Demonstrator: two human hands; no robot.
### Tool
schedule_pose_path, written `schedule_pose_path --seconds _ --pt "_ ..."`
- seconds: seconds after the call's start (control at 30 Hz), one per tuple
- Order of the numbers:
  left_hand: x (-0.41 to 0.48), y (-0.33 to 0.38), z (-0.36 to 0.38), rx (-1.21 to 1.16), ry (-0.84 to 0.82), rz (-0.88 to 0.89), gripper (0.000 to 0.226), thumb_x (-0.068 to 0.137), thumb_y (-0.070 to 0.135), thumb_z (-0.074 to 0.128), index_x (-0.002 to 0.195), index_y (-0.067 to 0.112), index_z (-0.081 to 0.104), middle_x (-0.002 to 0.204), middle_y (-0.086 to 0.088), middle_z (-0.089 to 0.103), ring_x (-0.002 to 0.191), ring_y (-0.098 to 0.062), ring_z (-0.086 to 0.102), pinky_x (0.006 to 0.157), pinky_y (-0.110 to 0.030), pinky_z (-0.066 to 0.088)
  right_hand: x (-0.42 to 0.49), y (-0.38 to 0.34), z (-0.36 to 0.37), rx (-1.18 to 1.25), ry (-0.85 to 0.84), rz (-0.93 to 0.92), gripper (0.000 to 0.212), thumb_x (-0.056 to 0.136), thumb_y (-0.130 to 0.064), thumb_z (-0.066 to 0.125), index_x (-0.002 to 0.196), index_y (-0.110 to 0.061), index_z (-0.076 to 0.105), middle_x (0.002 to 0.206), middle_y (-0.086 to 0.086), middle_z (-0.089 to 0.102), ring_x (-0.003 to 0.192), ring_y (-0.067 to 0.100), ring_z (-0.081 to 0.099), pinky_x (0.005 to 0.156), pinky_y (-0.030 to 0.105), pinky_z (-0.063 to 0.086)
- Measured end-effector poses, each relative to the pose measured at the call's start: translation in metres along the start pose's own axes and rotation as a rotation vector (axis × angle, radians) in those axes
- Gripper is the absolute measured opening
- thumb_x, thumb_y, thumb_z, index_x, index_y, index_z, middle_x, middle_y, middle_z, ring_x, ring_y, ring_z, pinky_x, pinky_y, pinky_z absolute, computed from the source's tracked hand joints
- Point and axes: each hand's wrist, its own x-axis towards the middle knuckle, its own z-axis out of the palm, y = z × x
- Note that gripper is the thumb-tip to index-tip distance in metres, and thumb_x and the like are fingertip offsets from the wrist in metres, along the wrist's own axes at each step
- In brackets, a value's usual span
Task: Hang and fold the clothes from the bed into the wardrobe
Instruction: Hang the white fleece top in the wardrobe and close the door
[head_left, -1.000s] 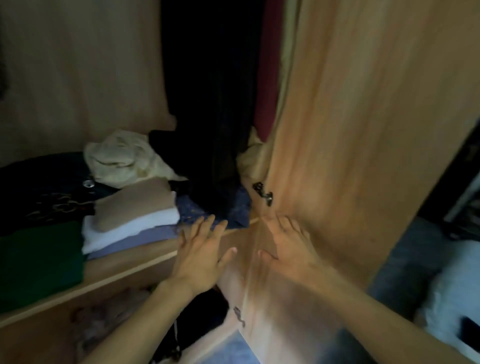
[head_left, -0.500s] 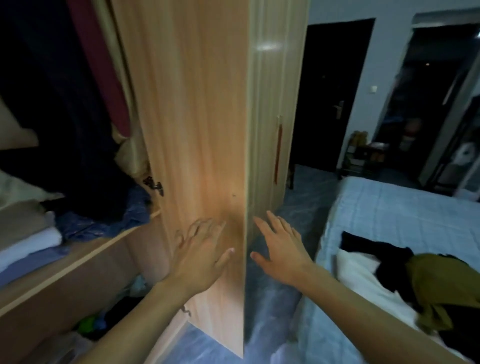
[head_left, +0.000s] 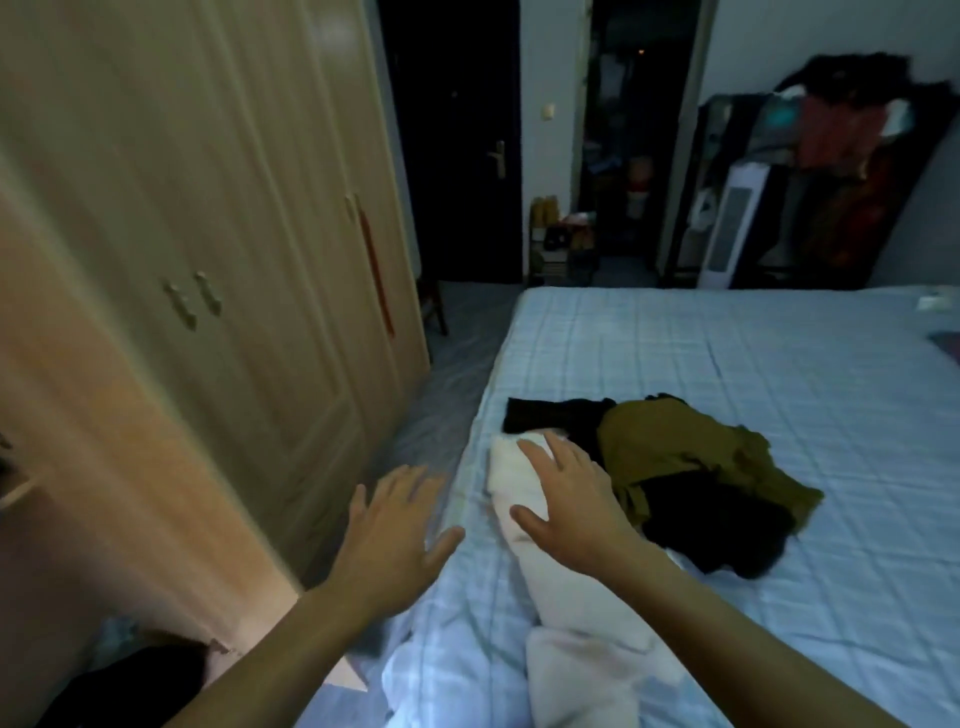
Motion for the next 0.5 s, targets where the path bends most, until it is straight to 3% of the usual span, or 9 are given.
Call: schedule_pose_path --seconds 0.27,0.5 --pt "0.071 0.066 0.033 -0.037 -0.053 0.218 0.066 0.099 0.059 0.04 0.155 0.03 0.024 0.163 0.005 0.019 0.15 -0.015 0.015 0.121 -0.042 0.015 -0.039 0.093 -0.014 -0.001 0.025 0.304 0.078 0.093 -0.055 0.053 0.156 -0.028 0.017 0.165 0.006 0.01 0.151 0.026 0.013 0.119 0.045 0.024" --pt "0.113 0.087 0.069 -0.14 -0.086 0.357 0.066 0.098 0.058 0.043 0.155 0.029 0.026 0.163 0.003 0.022 0.15 -0.017 0.016 0.12 -0.048 0.019 -0.046 0.127 -0.031 -0.094 0.051 0.489 0.076 0.09 -0.052 0.058 0.153 -0.026 0.023 0.158 0.006 0.024 0.143 0.028 0.028 0.11 0.046 0.036"
